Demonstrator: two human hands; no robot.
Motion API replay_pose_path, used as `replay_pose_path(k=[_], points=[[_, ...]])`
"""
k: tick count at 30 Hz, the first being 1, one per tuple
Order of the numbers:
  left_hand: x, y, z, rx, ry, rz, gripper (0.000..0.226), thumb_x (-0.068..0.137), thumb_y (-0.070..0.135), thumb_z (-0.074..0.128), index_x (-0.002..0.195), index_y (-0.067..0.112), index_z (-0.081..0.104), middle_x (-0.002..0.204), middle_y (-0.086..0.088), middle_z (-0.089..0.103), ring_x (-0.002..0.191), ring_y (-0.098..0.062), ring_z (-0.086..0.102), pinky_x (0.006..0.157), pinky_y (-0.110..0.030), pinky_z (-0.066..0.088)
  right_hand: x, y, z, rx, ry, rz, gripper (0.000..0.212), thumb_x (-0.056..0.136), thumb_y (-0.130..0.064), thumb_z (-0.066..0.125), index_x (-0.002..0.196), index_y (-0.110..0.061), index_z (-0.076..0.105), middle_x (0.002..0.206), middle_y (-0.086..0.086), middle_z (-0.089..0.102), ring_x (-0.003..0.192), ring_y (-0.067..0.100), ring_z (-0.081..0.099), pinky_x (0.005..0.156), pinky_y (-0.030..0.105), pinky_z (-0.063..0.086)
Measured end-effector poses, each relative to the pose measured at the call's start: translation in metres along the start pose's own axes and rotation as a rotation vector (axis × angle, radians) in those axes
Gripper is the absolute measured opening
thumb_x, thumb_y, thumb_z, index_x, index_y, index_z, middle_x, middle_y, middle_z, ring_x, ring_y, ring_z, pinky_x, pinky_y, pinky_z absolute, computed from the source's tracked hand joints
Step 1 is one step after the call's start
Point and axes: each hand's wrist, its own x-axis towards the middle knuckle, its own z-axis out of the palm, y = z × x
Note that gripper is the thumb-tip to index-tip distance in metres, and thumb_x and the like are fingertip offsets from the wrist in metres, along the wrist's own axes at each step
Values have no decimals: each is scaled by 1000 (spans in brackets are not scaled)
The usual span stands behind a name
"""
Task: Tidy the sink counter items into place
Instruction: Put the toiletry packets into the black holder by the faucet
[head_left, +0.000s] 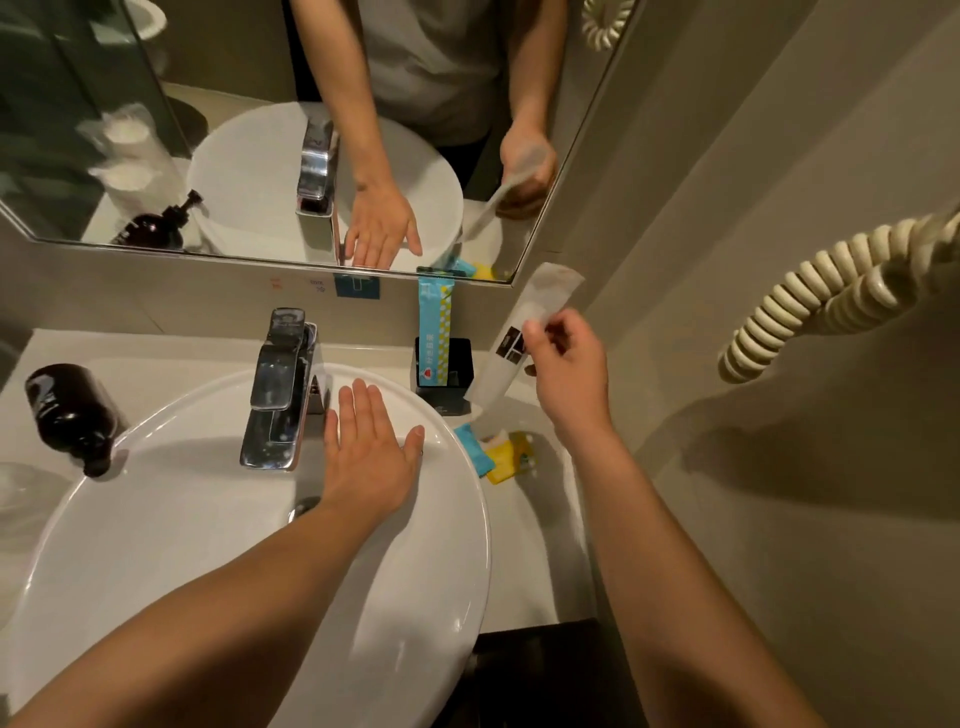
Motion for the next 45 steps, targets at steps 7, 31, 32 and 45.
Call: replay_pose_path(k=[7,31,32,45], points=[[-1,0,-2,-25,7,7,86,98,64,7,159,7,-13,170,-12,-15,156,-27,-18,124,-46,-12,47,-11,43,-8,-177,-93,17,98,-28,58,82,-22,58,81,5,66,75,19,61,71,55,57],[-1,0,1,-47,-7,2,88,90,71,-9,156,14,-24,168,-8,-23,152,-25,-29,123,-46,-14,61,64,68,-176,-268,156,16,101,-28,60,100,-12,65,95,4,72,89,17,70,72,28,60],[-1,0,1,-45,-6,3,89,90,71,-10,156,14,-24,168,-8,-23,152,-25,-29,123,-46,-14,61,65,68,-173,-265,154,16,100,-27,60,99,-12,65,93,4,72,88,17,69,71,26,58],[0,-2,6,-27,24,1,92,90,72,-11,159,10,-12,171,-11,-10,156,-27,-15,122,-44,-14,49,77,44,-113,-154,151,11,96,-23,66,105,-18,69,90,-6,67,83,9,60,73,23,51]])
